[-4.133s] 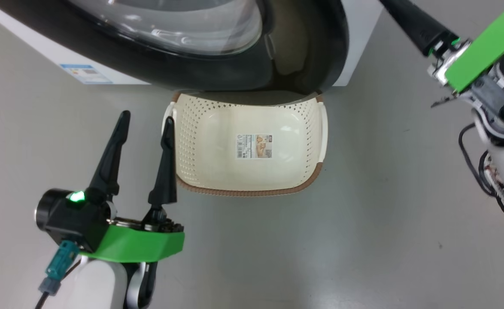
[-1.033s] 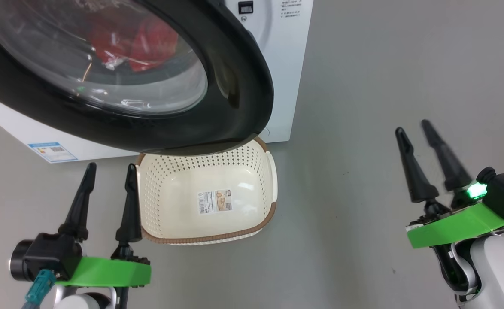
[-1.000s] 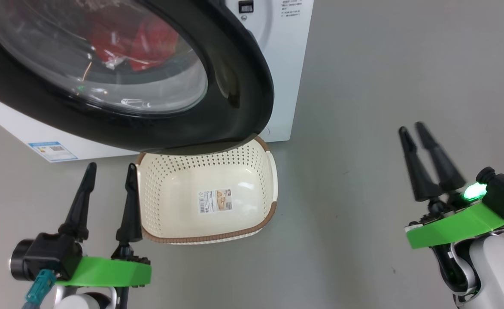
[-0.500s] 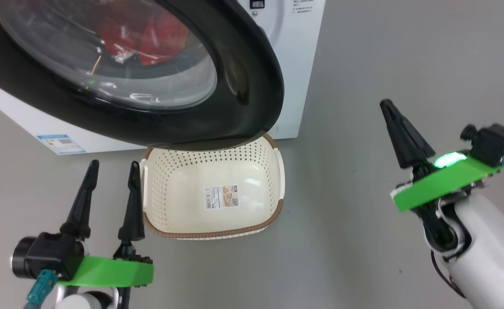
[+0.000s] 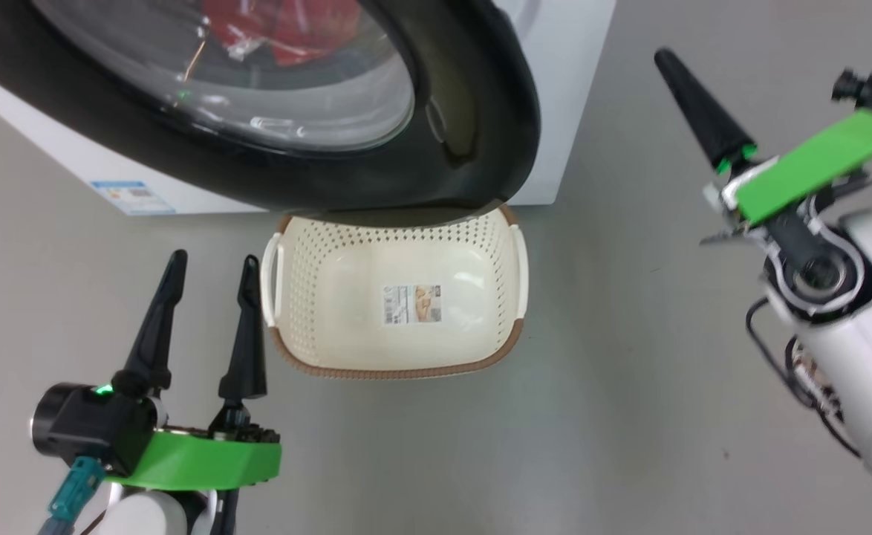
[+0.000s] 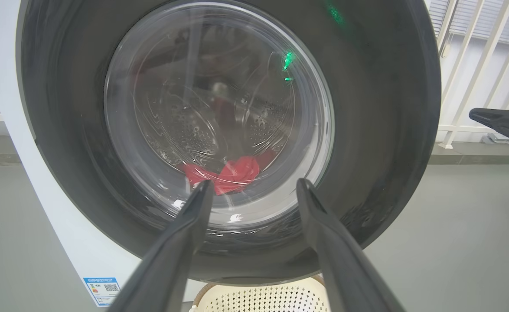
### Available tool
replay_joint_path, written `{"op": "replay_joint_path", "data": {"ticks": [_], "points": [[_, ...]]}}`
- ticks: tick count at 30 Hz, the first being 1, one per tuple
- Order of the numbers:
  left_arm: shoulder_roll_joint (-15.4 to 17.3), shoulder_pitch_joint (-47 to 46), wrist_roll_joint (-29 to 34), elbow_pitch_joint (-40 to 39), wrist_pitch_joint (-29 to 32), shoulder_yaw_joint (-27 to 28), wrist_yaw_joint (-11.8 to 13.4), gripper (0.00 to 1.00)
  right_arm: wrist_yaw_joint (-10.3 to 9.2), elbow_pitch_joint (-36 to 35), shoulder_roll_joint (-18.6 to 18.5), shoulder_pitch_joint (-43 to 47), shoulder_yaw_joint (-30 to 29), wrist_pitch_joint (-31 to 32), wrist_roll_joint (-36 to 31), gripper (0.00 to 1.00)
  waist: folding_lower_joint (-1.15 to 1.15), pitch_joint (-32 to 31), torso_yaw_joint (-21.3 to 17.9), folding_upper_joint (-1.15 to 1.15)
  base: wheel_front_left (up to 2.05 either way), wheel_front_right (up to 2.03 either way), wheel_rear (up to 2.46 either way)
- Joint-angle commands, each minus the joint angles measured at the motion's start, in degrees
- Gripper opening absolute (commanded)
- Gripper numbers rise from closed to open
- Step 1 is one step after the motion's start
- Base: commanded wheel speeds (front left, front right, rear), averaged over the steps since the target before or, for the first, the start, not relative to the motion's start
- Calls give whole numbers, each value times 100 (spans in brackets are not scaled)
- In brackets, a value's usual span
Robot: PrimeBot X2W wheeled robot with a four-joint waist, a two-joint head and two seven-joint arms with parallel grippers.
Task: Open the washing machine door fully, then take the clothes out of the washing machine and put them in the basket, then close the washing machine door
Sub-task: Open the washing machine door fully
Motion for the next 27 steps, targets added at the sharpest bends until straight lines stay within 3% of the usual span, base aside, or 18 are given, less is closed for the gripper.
{"op": "replay_joint_path", "data": {"ticks": [1,12,16,27], "points": [[99,-128,-30,-186,-69,130,-38,100,39,-70,41,-204,-66,192,227,0,0,188,170,0,0,0,0],[99,-376,-193,-212,-69,-126,21,100,39,460,324,-969,-819,2246,1659,0,0,611,570,0,0,0,0],[99,-429,-241,-215,-69,-189,53,100,39,685,357,-1194,-920,2937,1759,0,0,725,686,0,0,0,0],[99,-494,-238,-219,-69,-262,106,100,39,952,505,-1647,-1060,4041,1679,0,0,911,860,0,0,0,0]]}}
